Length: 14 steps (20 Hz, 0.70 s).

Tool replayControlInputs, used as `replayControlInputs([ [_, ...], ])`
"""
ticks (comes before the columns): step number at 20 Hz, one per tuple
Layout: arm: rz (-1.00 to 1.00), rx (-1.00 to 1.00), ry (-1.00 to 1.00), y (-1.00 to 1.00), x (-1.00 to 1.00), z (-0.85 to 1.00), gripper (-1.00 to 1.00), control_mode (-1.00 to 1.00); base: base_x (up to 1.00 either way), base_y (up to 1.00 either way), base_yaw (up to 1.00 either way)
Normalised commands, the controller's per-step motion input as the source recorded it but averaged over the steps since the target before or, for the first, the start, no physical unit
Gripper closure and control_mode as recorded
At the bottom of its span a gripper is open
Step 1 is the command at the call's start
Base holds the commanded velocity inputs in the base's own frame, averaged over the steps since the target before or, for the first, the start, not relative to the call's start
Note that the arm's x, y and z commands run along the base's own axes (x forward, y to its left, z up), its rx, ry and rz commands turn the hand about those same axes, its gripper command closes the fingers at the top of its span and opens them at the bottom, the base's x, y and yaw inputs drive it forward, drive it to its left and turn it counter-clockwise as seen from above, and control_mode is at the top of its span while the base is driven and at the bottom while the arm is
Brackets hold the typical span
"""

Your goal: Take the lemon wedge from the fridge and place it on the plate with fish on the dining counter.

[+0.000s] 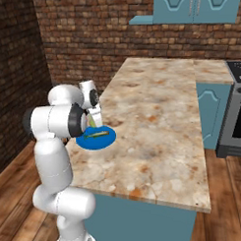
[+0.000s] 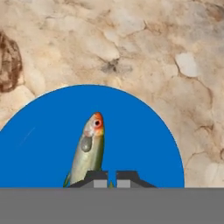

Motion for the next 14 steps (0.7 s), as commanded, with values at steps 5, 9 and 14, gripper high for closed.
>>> replayControlInputs([
  [5,0.00,0.00,0.24,0.05,0.24,-0.48,1.00,-1.00,0.00,0.00,0.00],
  [9,0.00,0.00,0.20,0.05,0.20,-0.44,1.00,-1.00,0.00,0.00,0.00],
  [14,0.00,-0.02,0.15,0.00,0.13,-0.34,1.00,-1.00,0.00,0.00,0.00],
])
